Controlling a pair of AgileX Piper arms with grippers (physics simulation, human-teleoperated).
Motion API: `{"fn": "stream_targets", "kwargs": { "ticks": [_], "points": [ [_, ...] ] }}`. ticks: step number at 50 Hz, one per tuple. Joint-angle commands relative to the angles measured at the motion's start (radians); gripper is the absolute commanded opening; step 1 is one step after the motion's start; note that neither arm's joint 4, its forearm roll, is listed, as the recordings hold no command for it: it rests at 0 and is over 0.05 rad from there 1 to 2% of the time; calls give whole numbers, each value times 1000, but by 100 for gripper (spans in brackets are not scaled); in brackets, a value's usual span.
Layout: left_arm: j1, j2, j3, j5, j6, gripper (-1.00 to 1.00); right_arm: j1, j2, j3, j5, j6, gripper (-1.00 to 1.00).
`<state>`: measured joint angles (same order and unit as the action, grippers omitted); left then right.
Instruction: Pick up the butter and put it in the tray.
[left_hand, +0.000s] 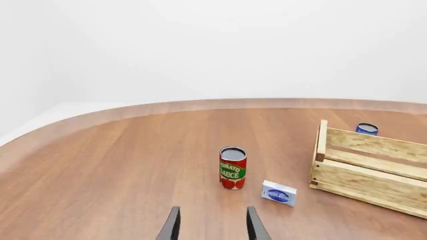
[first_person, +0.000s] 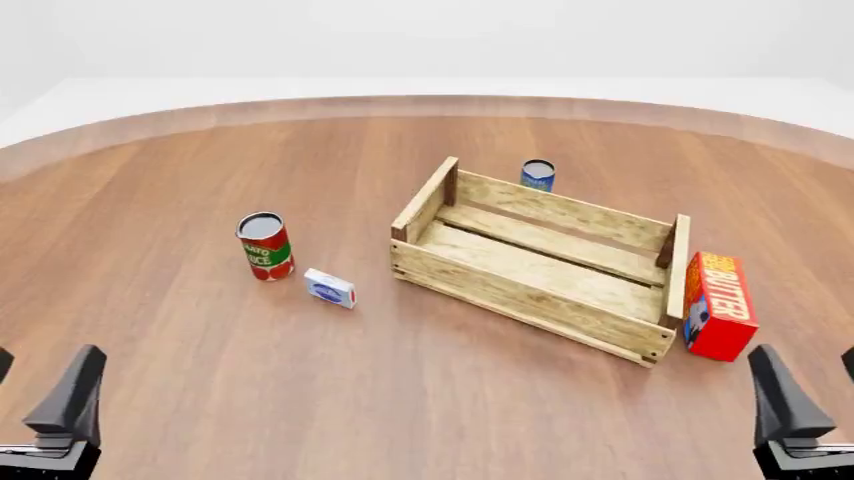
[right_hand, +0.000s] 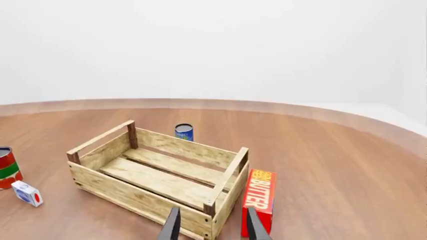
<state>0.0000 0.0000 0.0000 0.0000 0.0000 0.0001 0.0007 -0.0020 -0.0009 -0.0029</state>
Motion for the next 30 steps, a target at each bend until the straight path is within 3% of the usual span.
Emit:
{"fn": "stream_targets", "kwargs": {
  "ticks": [1, 20, 28, 30],
  "points": [
    [0, 0, 0, 0, 0, 100, 0, 4, -4, 5, -9, 100],
    [0, 0, 0, 0, 0, 100, -16, 14, -19, 26, -29, 100],
    [0, 0, 0, 0, 0, 100, -86, 146, -10, -52, -20, 100],
    [0, 0, 0, 0, 0, 100, -102, 171, -4, -74, -56, 100]
  ]
}}
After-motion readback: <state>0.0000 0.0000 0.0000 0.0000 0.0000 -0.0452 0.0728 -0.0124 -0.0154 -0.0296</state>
